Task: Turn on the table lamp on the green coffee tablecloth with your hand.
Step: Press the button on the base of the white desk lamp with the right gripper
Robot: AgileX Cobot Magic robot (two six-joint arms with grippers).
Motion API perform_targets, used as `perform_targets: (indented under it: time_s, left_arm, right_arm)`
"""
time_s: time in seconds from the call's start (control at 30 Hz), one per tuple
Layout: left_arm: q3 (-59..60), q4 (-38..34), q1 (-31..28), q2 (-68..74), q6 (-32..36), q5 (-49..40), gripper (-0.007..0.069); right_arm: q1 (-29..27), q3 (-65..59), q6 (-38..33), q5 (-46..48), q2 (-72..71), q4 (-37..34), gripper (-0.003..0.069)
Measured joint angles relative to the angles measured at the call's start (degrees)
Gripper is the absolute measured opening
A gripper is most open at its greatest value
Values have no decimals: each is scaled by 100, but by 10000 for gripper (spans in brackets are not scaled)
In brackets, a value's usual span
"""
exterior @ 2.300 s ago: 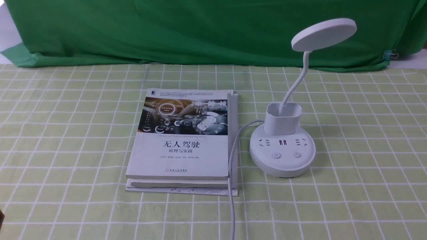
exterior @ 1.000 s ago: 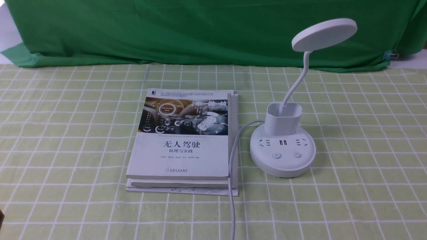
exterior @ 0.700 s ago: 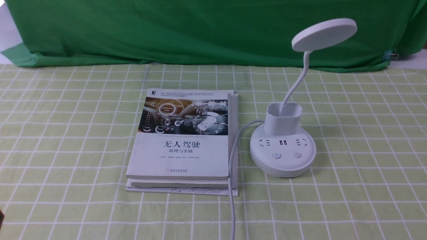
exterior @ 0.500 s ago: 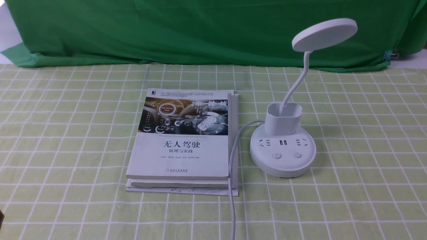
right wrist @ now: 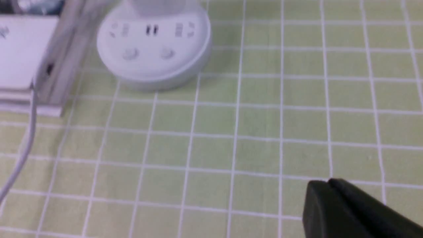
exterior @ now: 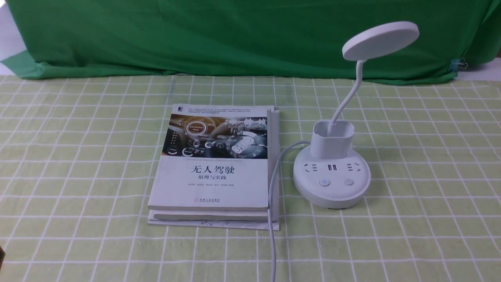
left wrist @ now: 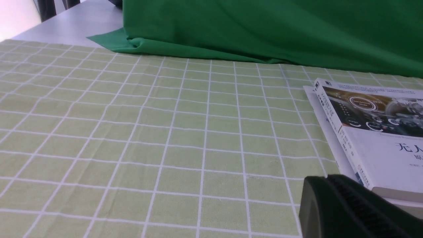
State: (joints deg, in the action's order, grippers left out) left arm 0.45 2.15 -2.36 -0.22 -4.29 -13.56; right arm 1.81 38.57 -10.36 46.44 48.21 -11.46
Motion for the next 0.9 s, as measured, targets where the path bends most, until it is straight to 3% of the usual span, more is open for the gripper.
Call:
perform_targets:
  time_s: [0.2, 0.4, 0.5, 0.9]
  left_arm:
    - [0, 0, 0, 0, 0, 0, 3]
    - [0, 0, 0, 0, 0, 0, 3]
    - [0, 0, 0, 0, 0, 0, 3]
    - [0, 0, 0, 0, 0, 0, 3]
  right_arm:
    - [256, 499, -555, -256, 1500, -557, 35]
    - [1350, 1407, -724, -904, 3319, -610, 35]
    - [1636, 1904, -757, -997, 4118, -606, 35]
    - [1789, 2931, -880, -1220, 5647, -371, 35]
